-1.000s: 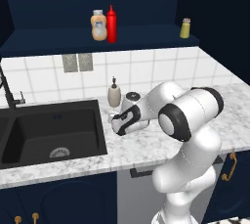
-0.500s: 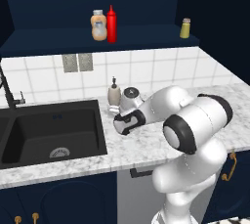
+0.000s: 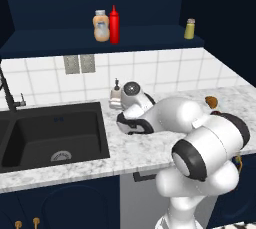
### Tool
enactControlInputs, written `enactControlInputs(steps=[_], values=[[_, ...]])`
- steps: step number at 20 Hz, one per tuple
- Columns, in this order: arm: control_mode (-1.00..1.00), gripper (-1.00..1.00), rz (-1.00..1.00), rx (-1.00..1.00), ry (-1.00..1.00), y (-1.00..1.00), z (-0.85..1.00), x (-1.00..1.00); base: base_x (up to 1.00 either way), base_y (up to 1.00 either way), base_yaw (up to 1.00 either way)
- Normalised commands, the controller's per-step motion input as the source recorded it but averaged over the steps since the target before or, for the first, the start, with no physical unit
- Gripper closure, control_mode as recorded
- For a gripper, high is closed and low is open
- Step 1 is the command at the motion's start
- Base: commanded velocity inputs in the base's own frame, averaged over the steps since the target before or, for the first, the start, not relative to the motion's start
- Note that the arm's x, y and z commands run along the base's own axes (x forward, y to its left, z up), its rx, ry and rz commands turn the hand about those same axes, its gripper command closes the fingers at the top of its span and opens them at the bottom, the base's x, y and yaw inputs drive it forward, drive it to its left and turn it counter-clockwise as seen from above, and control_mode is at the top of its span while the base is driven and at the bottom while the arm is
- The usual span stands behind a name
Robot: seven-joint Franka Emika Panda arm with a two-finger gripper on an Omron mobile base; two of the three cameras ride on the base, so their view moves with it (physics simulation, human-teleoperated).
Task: Put the shaker and condiment bottle from the counter next to their counterparts in the cabinet.
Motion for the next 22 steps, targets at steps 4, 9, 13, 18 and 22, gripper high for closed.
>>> enactControlInputs(steps=[4, 9, 13, 18, 22], values=[[-1.00, 1.00, 0.00, -0.17, -0.14, 0.00, 0.64, 0.00, 0.00, 0.00, 0.00], [-1.00, 1.00, 0.00, -0.20, -0.17, 0.00, 0.56, -0.01, 0.00, 0.00, 0.00], [-1.00, 1.00, 0.00, -0.23, -0.26, 0.00, 0.37, -0.18, 0.00, 0.00, 0.00], [-1.00, 1.00, 0.00, -0.15, -0.28, 0.00, 0.34, -0.25, 0.00, 0.00, 0.00], [-1.00, 1.00, 0.00, -0.10, -0.25, -0.12, 0.26, -0.31, 0.00, 0.00, 0.00]])
